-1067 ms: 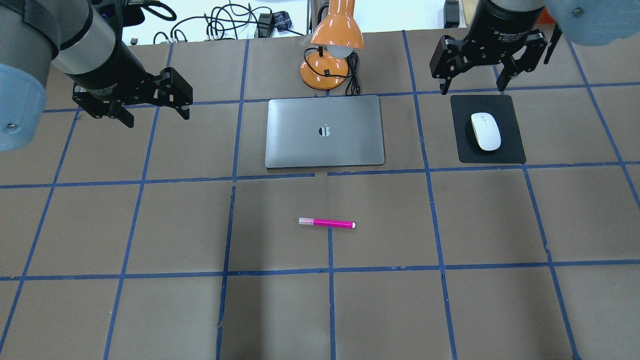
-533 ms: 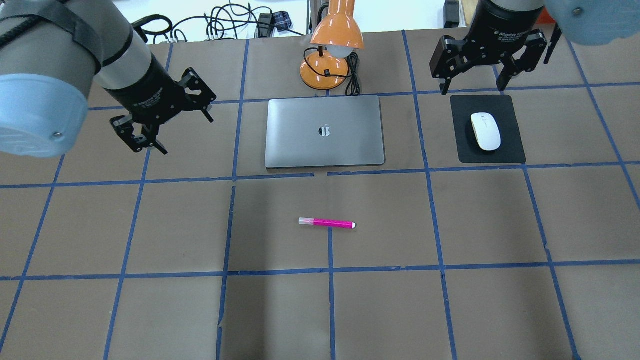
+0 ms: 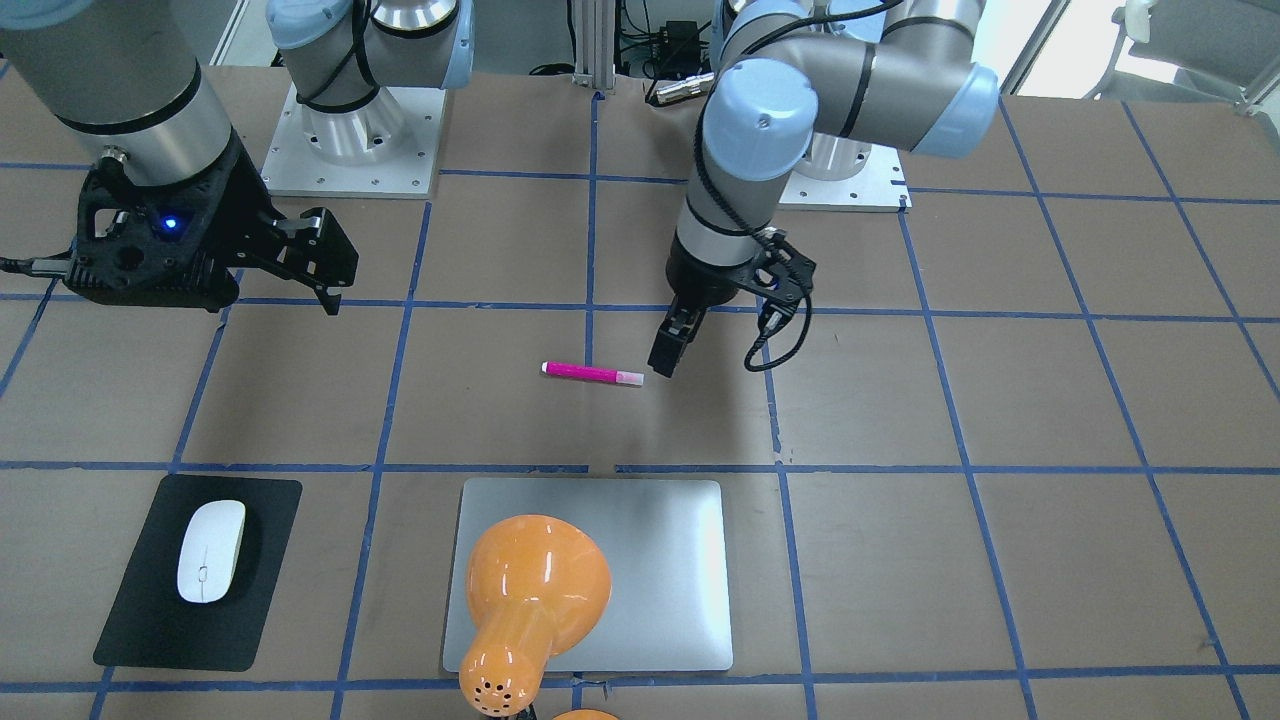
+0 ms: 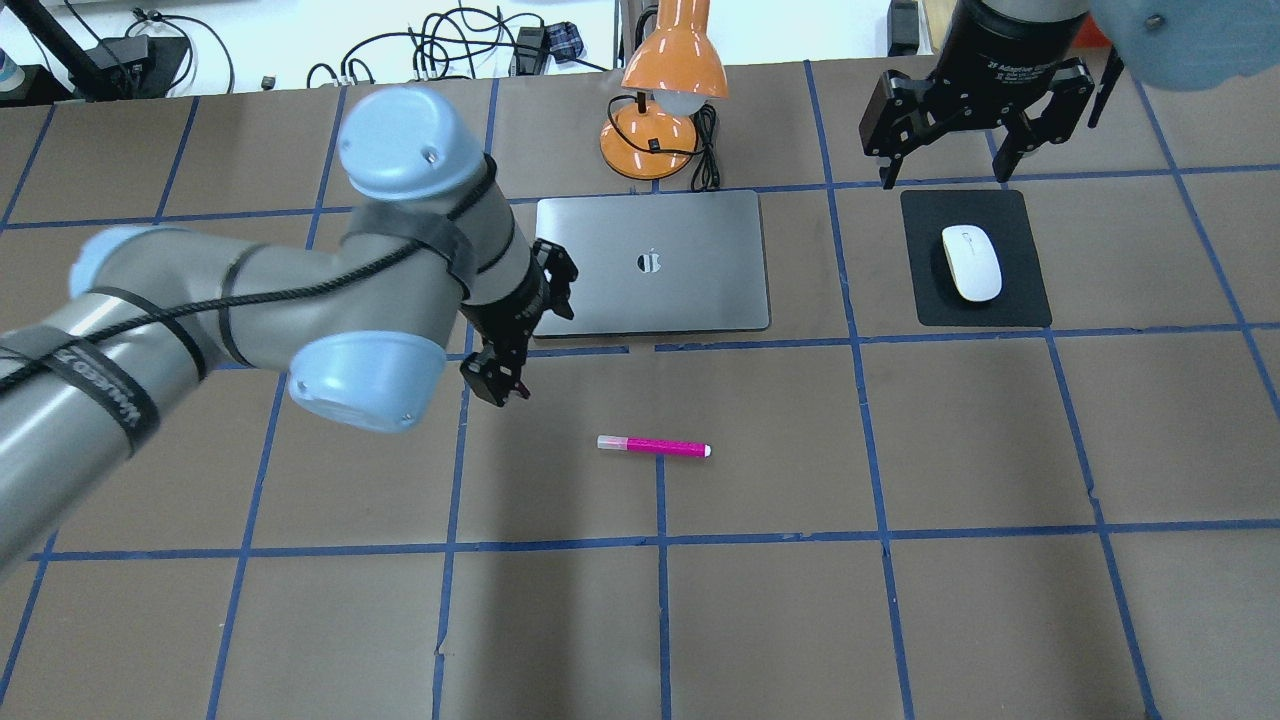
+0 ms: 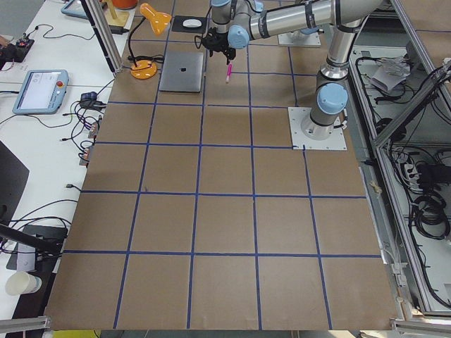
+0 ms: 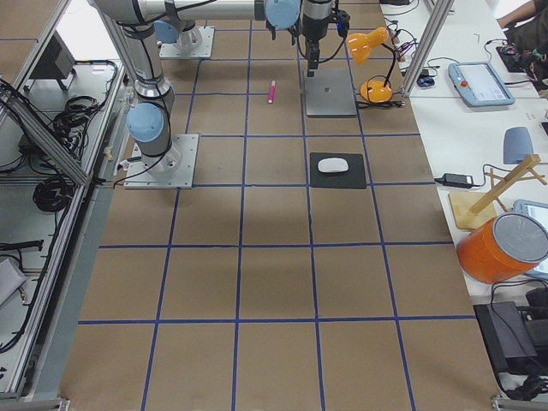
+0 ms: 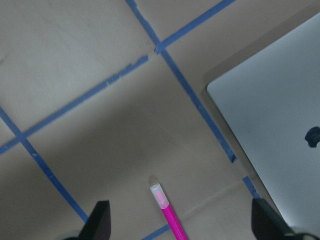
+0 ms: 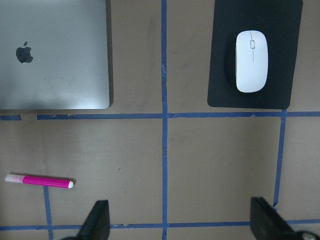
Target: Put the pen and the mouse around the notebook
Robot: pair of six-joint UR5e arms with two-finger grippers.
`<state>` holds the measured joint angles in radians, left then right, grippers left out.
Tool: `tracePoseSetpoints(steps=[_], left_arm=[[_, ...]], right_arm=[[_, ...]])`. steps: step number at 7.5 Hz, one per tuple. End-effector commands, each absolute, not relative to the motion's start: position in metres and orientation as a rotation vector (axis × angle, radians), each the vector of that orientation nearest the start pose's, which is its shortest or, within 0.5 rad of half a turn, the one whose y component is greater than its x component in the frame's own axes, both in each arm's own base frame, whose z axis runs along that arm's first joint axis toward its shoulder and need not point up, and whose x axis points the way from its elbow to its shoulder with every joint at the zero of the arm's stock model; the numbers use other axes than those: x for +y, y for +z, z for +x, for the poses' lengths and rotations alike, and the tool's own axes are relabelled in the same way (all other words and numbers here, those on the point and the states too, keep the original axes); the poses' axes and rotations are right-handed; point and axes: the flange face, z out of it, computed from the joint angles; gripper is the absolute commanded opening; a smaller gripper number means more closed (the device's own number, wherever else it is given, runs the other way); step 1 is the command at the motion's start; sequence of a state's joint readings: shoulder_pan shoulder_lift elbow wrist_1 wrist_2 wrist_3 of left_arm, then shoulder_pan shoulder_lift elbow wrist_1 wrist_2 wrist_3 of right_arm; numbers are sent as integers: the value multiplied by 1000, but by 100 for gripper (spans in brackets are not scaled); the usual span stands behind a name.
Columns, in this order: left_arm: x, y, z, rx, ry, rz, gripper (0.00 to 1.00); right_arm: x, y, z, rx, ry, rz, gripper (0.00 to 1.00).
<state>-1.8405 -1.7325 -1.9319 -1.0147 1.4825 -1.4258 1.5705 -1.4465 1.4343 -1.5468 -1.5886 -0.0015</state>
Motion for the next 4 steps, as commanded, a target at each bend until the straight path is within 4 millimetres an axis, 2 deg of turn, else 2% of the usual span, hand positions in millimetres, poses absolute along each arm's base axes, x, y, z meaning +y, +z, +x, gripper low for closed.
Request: tracePoseSetpoints(steps=[1,2,3,4], left_arm=[[-430,209,-315,2525,235,-1969,100],[-430,198,-325,2557,214,-1938,100],[-437,204,-327,2599,171,-1952,100],[-443,220,-329,2631,143,-1947,100]], right_arm=[[-543,488,132,3158,19,-3,100],[-544,488,131,3158,19,0,100],[-544,488,131,3158,19,0,100],[-544,488,130,3158,19,2,100]])
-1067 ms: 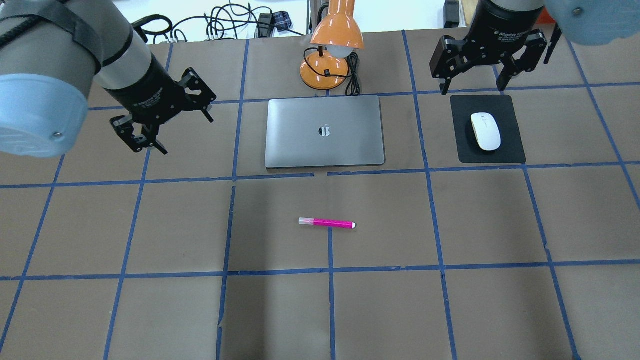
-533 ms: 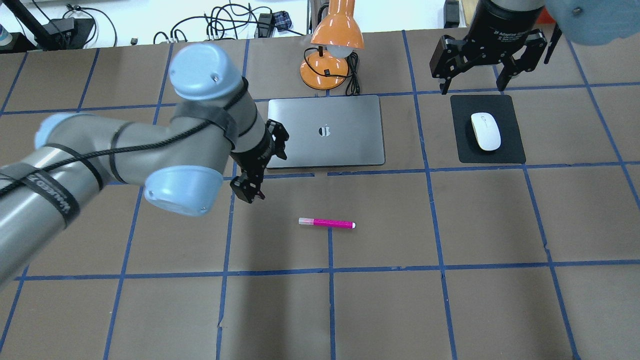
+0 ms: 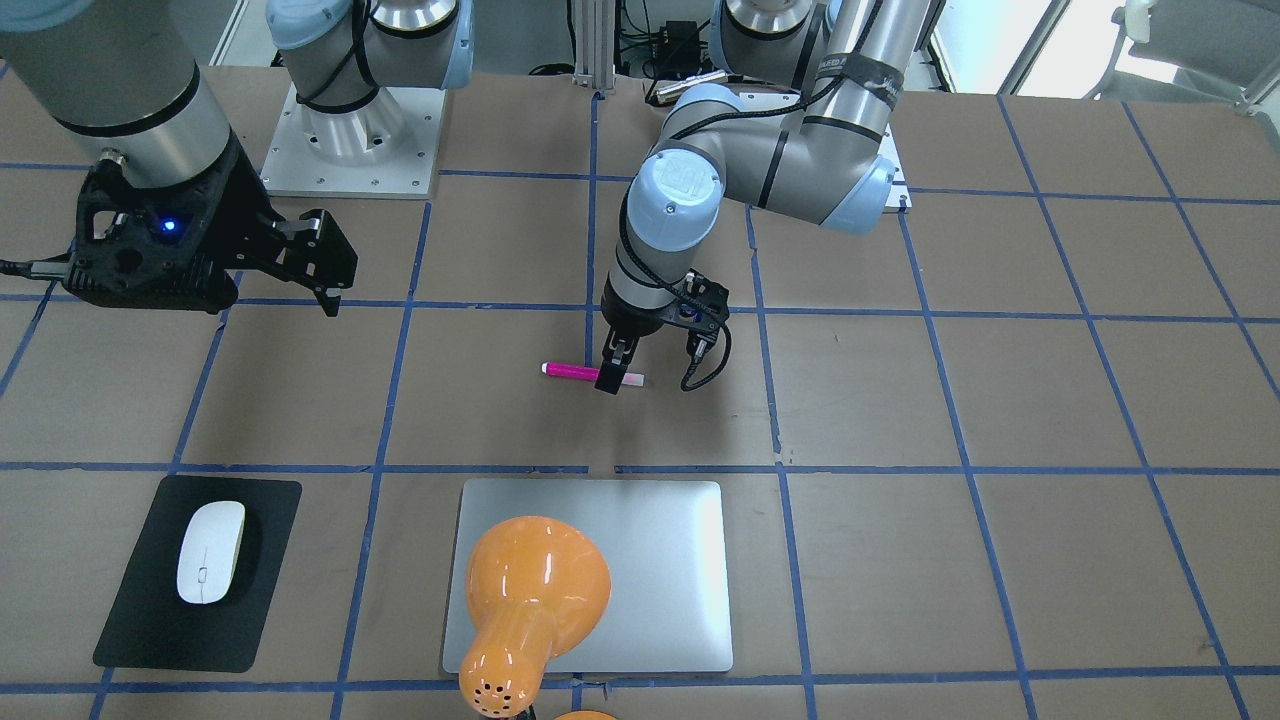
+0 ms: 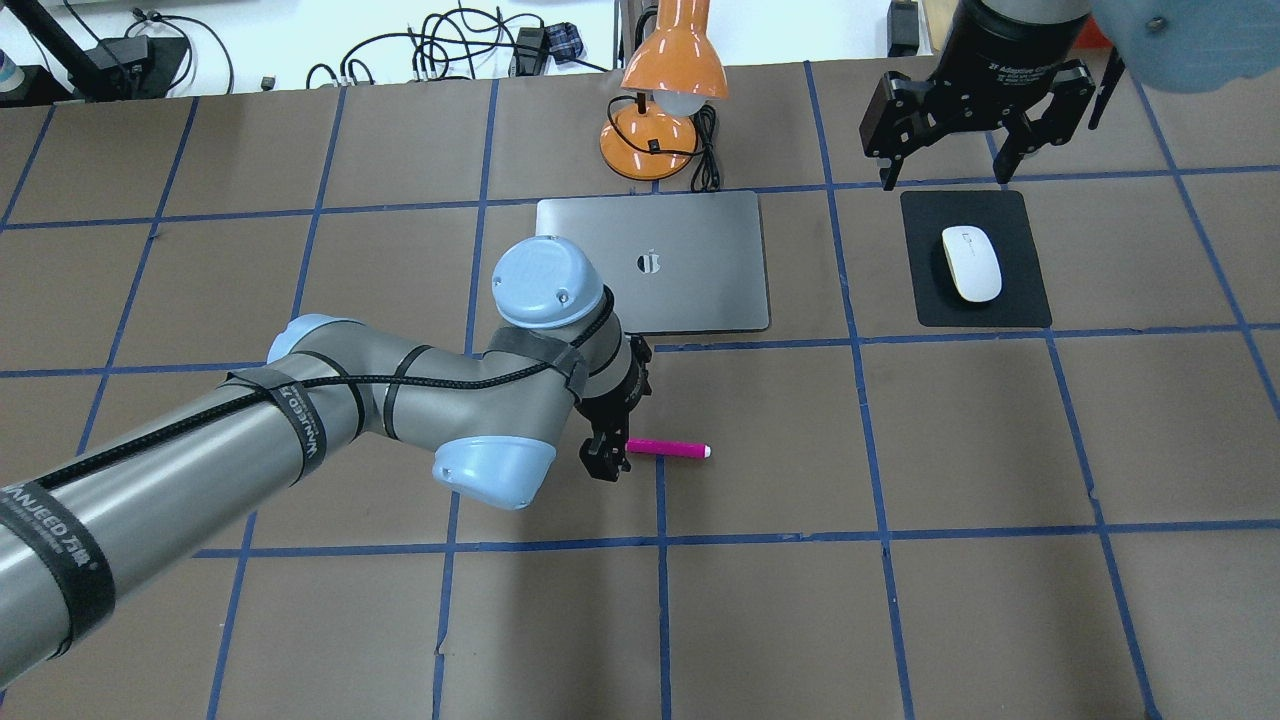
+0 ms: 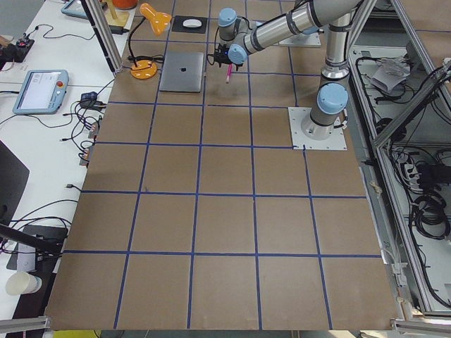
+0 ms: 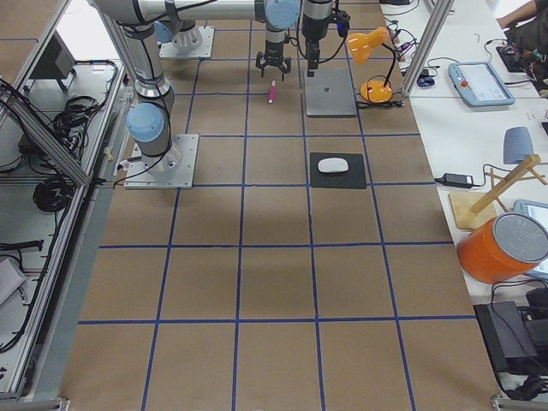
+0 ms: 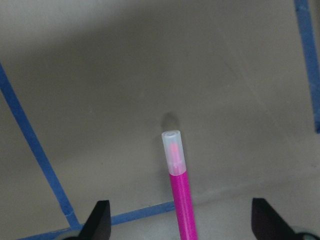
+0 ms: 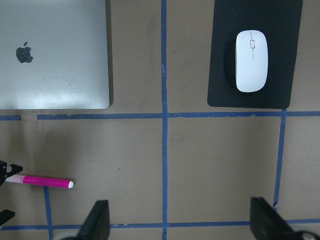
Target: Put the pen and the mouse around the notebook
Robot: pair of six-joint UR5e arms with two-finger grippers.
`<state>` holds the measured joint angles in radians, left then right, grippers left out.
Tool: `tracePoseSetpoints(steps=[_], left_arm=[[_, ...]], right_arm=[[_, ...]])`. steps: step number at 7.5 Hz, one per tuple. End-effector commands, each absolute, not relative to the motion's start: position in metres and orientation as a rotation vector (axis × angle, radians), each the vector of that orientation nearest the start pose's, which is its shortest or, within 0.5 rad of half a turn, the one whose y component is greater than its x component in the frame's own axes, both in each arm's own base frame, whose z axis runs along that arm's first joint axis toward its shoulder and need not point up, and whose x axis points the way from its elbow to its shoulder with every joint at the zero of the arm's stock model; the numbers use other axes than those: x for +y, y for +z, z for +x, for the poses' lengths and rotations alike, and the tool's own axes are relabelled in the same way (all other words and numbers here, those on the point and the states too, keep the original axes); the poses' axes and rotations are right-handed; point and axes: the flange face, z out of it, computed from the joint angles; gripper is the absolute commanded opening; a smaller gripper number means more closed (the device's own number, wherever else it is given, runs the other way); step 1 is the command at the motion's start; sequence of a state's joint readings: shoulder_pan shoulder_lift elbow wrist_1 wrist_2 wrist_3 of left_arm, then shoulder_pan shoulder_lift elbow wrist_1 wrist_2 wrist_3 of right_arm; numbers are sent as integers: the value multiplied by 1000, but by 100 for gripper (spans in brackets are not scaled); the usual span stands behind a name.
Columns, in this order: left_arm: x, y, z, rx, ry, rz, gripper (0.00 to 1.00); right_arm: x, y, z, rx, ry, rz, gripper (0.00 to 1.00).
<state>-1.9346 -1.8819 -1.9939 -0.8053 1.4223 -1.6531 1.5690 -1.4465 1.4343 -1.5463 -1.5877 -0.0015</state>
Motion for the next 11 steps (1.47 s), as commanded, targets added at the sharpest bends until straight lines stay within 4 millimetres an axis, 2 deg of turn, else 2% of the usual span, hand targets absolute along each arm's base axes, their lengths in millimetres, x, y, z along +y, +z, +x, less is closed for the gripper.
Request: tracePoseSetpoints(steps=[1,2,3,4,5,6,7,8,9,11], left_arm=[[-452,242,-326,2676,136,-1891,100],[-466,279,-315,2759,168,-1701,100],[-486,335,-294,2826,228,-1498,100],[-501,384,-264,2910,295,-1266,100],[-512,420,-232,3049,288,-972,100],[-517,452,-197,3193,194,-591,100],[-516,474,-167,3258,97,-296,100],[-516,484,-141,3276,42,-132,100],[-512,487,-128,3282,18,14,100],[-508,491,-129,3281,1,19,100]], right_arm=[[-544,488,131,3158,17,0,100],[-544,488,131,3158,19,0,100],[-544,488,130,3158,19,2,100],[-544,488,130,3158,19,2,100],[-544,487,129,3158,22,5,100],[-544,488,130,3157,17,2,100],[-544,487,129,3157,22,5,100],[-544,488,129,3157,19,5,100],[-544,488,129,3157,19,5,100],[-544,488,130,3157,19,2,100]])
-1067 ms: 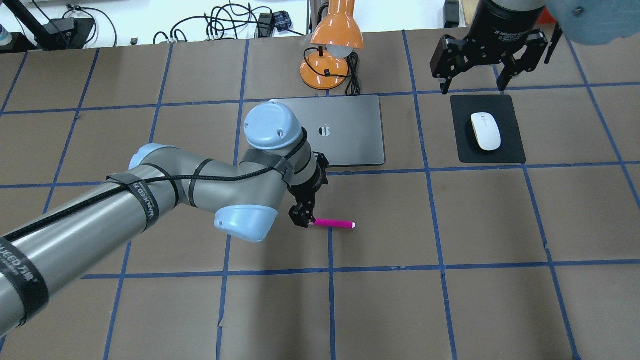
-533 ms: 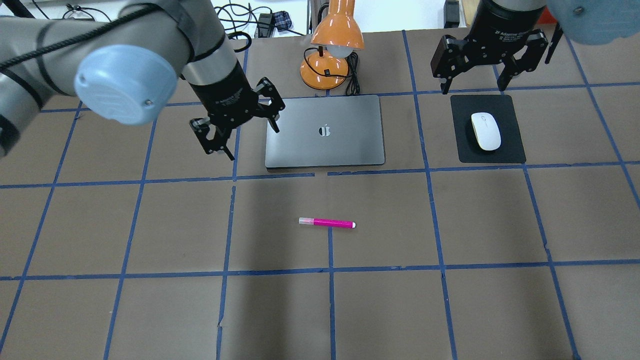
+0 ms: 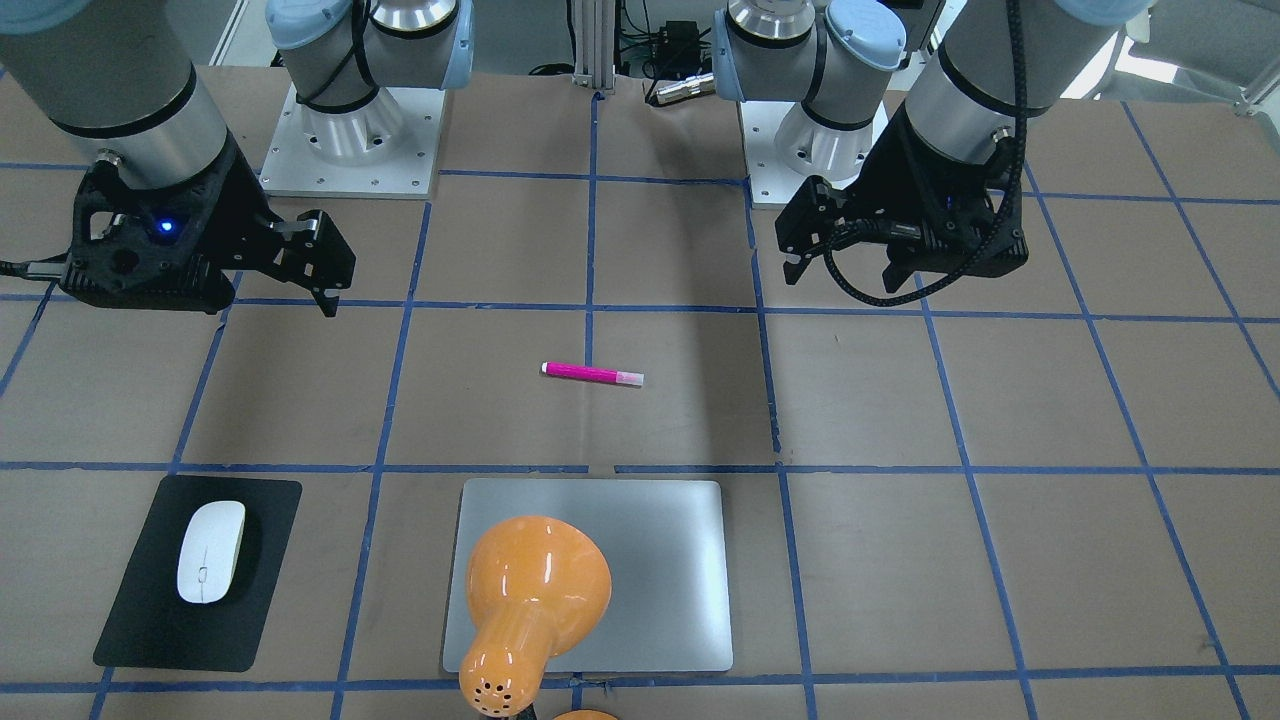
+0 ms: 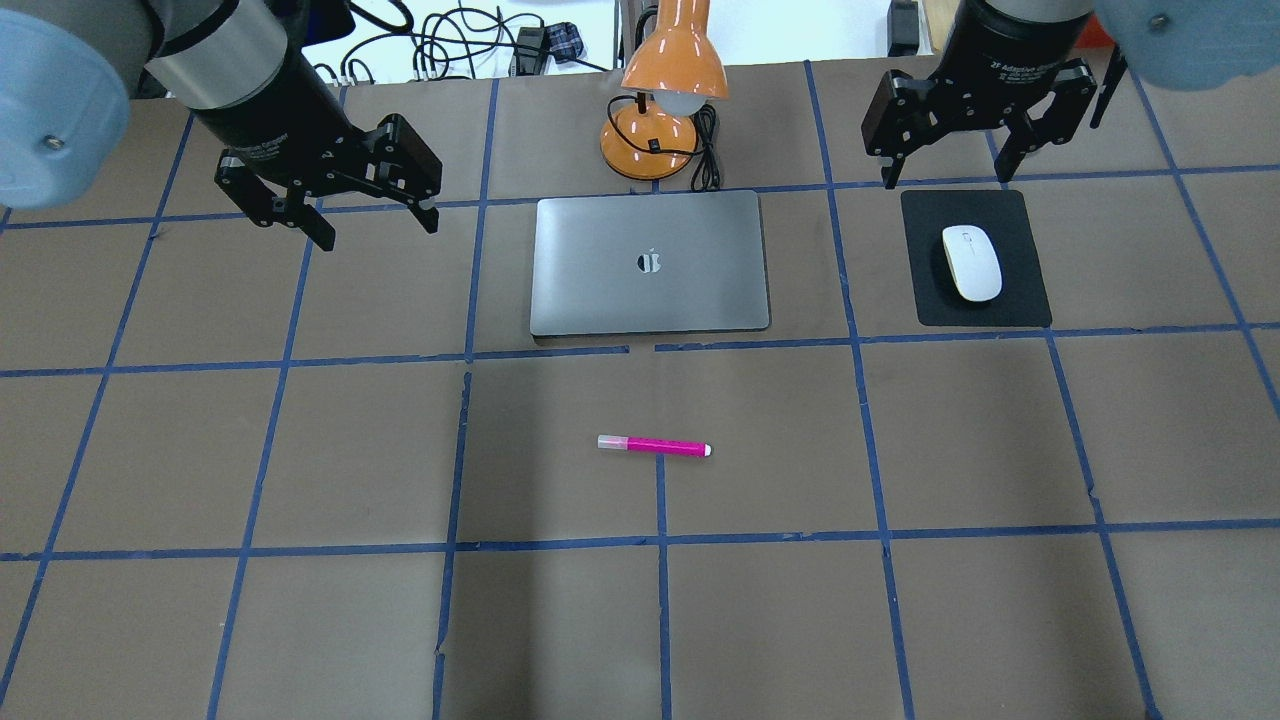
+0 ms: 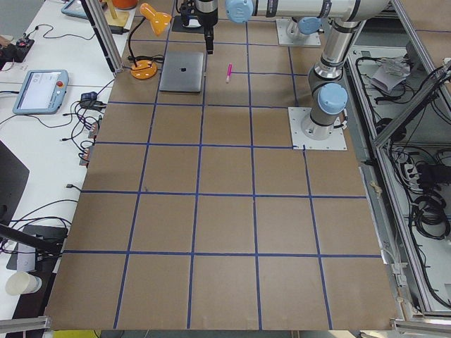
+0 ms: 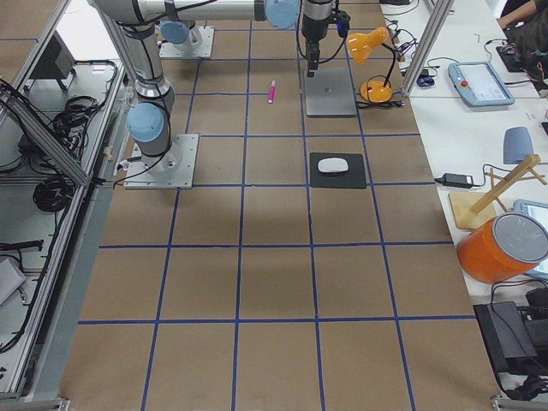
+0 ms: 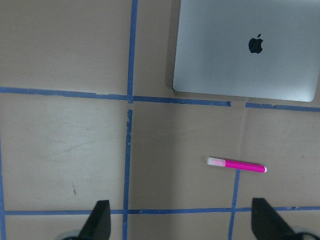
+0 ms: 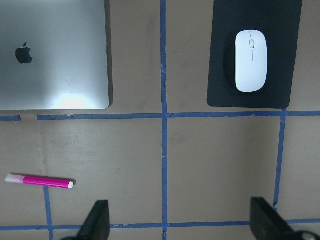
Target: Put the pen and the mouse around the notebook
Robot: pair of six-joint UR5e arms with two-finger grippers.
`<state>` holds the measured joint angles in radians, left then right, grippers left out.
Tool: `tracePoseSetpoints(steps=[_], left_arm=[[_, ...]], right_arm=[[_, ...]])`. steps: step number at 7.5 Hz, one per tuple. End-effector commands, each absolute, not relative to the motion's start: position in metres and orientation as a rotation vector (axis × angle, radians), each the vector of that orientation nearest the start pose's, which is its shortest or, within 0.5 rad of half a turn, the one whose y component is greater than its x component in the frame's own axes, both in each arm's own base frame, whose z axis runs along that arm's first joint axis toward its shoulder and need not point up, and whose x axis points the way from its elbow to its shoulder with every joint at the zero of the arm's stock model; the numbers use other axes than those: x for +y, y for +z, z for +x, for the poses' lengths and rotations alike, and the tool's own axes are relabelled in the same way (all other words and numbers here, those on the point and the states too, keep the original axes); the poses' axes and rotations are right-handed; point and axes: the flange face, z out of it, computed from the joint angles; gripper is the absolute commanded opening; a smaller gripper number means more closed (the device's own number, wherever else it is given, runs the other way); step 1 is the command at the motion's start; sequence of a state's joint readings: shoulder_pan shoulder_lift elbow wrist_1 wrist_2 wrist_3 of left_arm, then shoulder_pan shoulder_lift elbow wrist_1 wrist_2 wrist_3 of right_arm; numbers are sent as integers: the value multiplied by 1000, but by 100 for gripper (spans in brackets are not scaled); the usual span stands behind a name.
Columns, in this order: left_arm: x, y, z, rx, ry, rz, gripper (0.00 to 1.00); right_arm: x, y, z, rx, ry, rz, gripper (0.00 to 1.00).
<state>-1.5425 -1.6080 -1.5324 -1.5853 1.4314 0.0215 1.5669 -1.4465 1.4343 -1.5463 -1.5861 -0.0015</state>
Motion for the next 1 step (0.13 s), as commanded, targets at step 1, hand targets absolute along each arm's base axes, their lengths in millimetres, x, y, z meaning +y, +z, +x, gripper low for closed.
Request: tracePoseSetpoints(steps=[1], left_arm=[[-508,491,-129,3280,1,19,100]], right_arm=[[-544,488,130,3157,19,2,100]])
